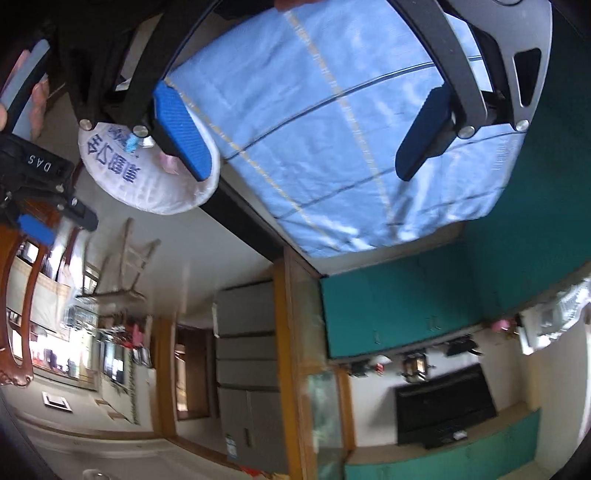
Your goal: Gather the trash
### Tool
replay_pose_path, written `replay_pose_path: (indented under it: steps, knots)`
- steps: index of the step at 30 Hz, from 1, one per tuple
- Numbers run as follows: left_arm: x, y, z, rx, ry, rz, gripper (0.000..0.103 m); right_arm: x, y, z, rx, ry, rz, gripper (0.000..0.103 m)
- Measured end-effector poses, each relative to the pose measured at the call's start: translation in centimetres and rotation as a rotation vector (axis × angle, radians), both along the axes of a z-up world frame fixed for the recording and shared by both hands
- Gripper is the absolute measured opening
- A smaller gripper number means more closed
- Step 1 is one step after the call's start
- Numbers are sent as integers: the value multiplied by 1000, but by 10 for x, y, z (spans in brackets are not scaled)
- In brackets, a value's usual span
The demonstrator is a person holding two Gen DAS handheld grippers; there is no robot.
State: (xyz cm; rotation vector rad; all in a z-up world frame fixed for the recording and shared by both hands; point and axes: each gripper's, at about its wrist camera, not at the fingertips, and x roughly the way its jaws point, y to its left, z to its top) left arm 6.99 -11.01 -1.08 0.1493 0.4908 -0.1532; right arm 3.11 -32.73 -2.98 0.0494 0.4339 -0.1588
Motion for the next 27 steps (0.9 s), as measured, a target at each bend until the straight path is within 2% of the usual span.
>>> replay_pose_path:
  steps: [2,5,8,10,13,16,19,22,27]
  knots:
    - [-16,14,8,18,-30,45,99,-11,20,15,-47,-49,8,99]
    - [-33,32,15,27,-50,81,99,-22,40,28,-61,-104,52,99]
    - [-49,48,19,18,-68,107,99,-26,58,29,-73,-86,99,99]
    - [-55,58,21,7,-75,121,100,-36,67,32,-85,-109,95,99]
    - [-67,74,28,-20,-91,148,100,-49,75,42,-60,-168,109,99]
    - [-79,85,33,-37,-115,165,100,-54,86,49,-19,-173,130,100]
    - [-84,92,34,-45,-124,180,100,-60,100,52,-12,-208,167,100]
    - [-85,95,34,-55,-123,183,100,-64,113,55,-47,-238,170,100]
    - [-87,97,35,-59,-133,186,100,-64,120,57,-69,-251,171,100]
